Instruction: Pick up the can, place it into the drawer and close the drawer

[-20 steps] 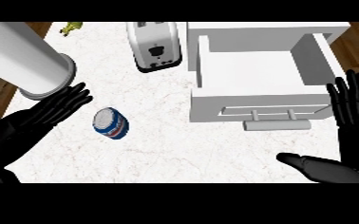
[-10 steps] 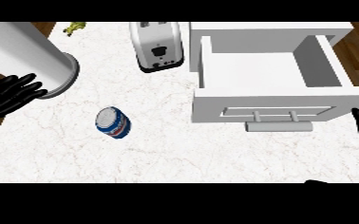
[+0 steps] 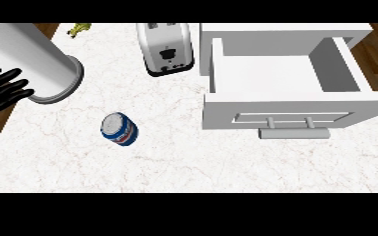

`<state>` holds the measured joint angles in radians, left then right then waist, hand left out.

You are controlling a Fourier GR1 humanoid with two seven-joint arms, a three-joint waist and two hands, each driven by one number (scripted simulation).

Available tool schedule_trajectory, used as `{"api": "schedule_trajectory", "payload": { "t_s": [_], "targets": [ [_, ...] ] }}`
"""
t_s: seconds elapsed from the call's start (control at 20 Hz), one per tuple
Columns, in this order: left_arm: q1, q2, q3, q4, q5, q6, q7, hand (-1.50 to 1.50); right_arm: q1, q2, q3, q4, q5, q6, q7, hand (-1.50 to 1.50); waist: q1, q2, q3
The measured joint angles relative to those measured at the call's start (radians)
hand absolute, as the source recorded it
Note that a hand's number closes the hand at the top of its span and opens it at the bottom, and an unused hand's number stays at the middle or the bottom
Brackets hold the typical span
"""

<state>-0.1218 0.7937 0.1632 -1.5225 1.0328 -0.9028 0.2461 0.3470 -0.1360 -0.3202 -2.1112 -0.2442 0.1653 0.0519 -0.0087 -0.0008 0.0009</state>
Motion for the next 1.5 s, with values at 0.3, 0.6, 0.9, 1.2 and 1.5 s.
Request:
{"api": "schedule_trajectory", "payload": {
  "t_s": [0.3, 0.6, 0.9, 1.2, 1.5],
  "targets": [
    [-0.039, -0.028, -0.053, 0.021, 0.075, 0.062, 0.094, -1.50, 0.026, -0.013, -0.067, -0.012, -0.064, 0.051, 0.012, -1.50, 0.000, 0.000, 0.000],
    [-0.081, -0.072, -0.100, 0.018, 0.107, 0.124, 0.181, -1.50, 0.067, -0.001, -0.117, -0.049, -0.113, 0.097, 0.023, -1.50, -0.001, 0.000, -0.001],
    [-0.101, -0.173, -0.130, 0.002, 0.013, 0.183, 0.205, -1.50, 0.099, 0.013, -0.165, -0.049, -0.136, 0.155, 0.013, -1.50, 0.000, 0.000, -0.001],
    [-0.119, -0.275, -0.131, 0.064, -0.147, 0.161, 0.168, -1.50, 0.071, 0.003, -0.210, -0.042, -0.165, 0.180, 0.045, -1.50, 0.000, 0.001, -0.001],
    [-0.130, -0.364, -0.117, 0.146, -0.331, 0.118, 0.078, -1.50, 0.069, 0.009, -0.266, -0.024, -0.191, 0.224, 0.043, -1.50, 0.000, 0.001, -0.001]
  ]
}}
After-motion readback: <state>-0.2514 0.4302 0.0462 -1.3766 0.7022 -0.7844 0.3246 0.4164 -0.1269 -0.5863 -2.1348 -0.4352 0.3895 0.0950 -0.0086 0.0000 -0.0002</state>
